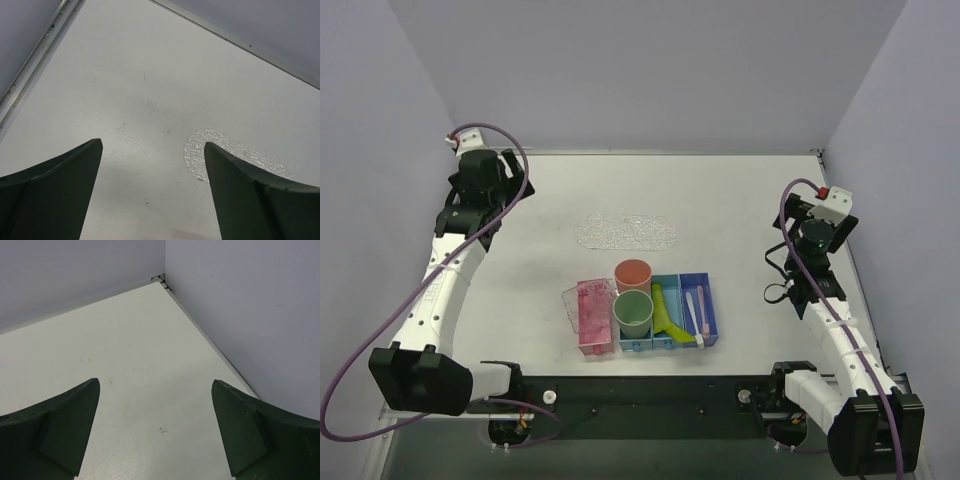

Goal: Prepare toiletry sets of a toothbrush and toothpaste on the tray

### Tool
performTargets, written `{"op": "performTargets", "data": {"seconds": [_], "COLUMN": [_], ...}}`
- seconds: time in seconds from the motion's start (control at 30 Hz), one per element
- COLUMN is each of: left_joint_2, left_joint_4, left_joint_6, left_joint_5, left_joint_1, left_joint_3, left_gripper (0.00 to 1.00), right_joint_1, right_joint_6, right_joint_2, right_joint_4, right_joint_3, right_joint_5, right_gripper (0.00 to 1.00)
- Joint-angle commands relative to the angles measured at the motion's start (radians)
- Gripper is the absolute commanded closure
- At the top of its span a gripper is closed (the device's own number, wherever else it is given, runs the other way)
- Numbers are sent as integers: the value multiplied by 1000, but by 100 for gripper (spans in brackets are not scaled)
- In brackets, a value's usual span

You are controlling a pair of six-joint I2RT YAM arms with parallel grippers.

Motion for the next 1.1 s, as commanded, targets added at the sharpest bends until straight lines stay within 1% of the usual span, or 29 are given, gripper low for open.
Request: {"op": "performTargets", "data": {"seconds": [0.0, 0.1, 0.27, 0.4, 0.47, 0.63, 0.67, 0.73, 0.77, 0.8, 0.83, 0.87, 0.93, 1.0, 1.07], "left_joint_2": [-5, -5, -31, -68, -87, -105, -108, -122, -125, -128, -125, -120, -87, -50, 25], "left_joint_4": [-5, -12, -10, -13, -16, -62, -68, -75, -75, -62, -56, -35, -9, 31, 34], "left_joint_6": [-20, -8, -32, -43, -29, 23, 26, 30, 33, 35, 32, 26, 4, 1, 18], "left_joint_5": [-48, -75, -53, 27, 61, 208, 231, 285, 297, 312, 317, 319, 362, 424, 464], "left_joint_1": [7, 5, 7, 10, 10, -12, -32, -65, -117, -148, -179, -244, -292, -352, -386], "left_joint_3": [55, 64, 38, -13, -39, -80, -106, -134, -161, -172, -183, -197, -203, -191, -163], "left_gripper": [6, 5, 5, 5, 6, 12, 12, 13, 14, 14, 14, 14, 14, 14, 15], "right_joint_1": [-5, -5, -5, -5, -5, -6, -6, -3, -2, 1, 4, 7, 30, 50, 87], "right_joint_6": [-18, -18, 13, 56, 108, 134, 139, 127, 114, 88, 81, 73, 53, 38, 24], "right_joint_2": [-10, -7, 6, 22, 33, 58, 64, 67, 72, 78, 85, 104, 119, 142, 150], "right_joint_4": [11, 6, -40, -127, -196, -280, -290, -317, -328, -351, -365, -379, -422, -442, -443], "right_joint_3": [45, 51, 88, 143, 175, 206, 218, 233, 242, 264, 273, 285, 318, 331, 338], "right_joint_5": [34, 31, 32, 49, 57, -24, -41, -135, -174, -261, -293, -323, -366, -373, -376], "right_gripper": [11, 10, 8, 7, 7, 12, 15, 18, 21, 23, 25, 27, 28, 29, 29]}}
